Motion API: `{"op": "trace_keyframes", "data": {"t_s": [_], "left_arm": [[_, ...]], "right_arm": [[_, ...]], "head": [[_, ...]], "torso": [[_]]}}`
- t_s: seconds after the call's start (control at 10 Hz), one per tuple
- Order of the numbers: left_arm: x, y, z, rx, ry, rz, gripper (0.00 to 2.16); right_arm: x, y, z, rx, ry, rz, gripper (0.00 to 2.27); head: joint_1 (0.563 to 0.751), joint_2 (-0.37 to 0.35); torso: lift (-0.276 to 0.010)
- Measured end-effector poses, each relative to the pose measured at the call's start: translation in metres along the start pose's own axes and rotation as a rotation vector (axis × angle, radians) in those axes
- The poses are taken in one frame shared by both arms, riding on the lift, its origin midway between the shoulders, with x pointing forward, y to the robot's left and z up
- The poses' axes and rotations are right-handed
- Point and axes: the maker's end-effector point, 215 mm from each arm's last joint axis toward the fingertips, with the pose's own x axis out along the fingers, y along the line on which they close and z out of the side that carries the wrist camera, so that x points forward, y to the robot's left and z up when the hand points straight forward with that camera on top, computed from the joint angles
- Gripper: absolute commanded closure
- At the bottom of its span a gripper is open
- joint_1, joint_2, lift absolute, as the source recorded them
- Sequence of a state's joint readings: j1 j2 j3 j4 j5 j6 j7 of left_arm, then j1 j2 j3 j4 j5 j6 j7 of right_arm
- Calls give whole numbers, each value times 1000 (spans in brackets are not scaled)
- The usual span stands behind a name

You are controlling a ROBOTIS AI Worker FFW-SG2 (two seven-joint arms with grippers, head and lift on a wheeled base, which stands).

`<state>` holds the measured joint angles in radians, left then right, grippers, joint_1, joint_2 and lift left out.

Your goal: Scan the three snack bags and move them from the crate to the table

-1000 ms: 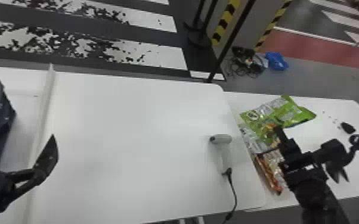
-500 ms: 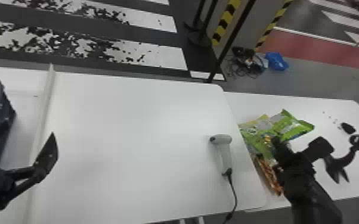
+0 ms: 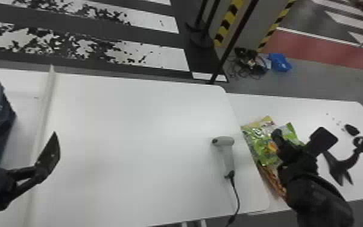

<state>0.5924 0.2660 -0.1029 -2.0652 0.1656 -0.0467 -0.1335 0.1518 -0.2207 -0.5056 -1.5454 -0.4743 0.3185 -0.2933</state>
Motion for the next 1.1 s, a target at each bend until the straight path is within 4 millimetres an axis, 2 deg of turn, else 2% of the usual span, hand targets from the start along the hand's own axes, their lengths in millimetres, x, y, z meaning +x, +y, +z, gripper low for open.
{"op": "trace_keyframes", "data": {"t_s": [0.1, 0.3, 0.5, 0.6, 0.8, 0.9, 1.0, 1.1], "left_arm": [[0, 0, 1, 1, -2, -1, 26], [0, -1, 3, -3, -3, 0, 26], [1, -3, 6, -6, -2, 4, 26], [0, -4, 8, -8, -1, 5, 26], [-4, 0, 13, -11, -2, 28, 26], [-7, 5, 15, -11, -4, 48, 26], [-10, 13, 16, -11, -5, 71, 26], [-16, 22, 17, -21, -4, 94, 26]], "right_arm": [[-19, 15, 14, -23, -37, 47, 63], [-63, 65, 28, -73, -83, 195, 83], [-122, 139, 30, -115, -107, 377, 83], [-152, 174, 25, -148, -110, 450, 83], [-211, 234, 3, -211, -106, 572, 83], [-240, 257, -10, -226, -97, 629, 83], [-267, 275, -23, -247, -91, 679, 80], [-292, 288, -35, -274, -90, 717, 76]], "head": [[695, -350], [695, -350], [695, -350], [695, -343], [695, -221], [695, -152], [695, -118], [695, -58]], "torso": [[-62], [-62], [-62], [-62], [-62], [-62], [-62], [-62]]}}
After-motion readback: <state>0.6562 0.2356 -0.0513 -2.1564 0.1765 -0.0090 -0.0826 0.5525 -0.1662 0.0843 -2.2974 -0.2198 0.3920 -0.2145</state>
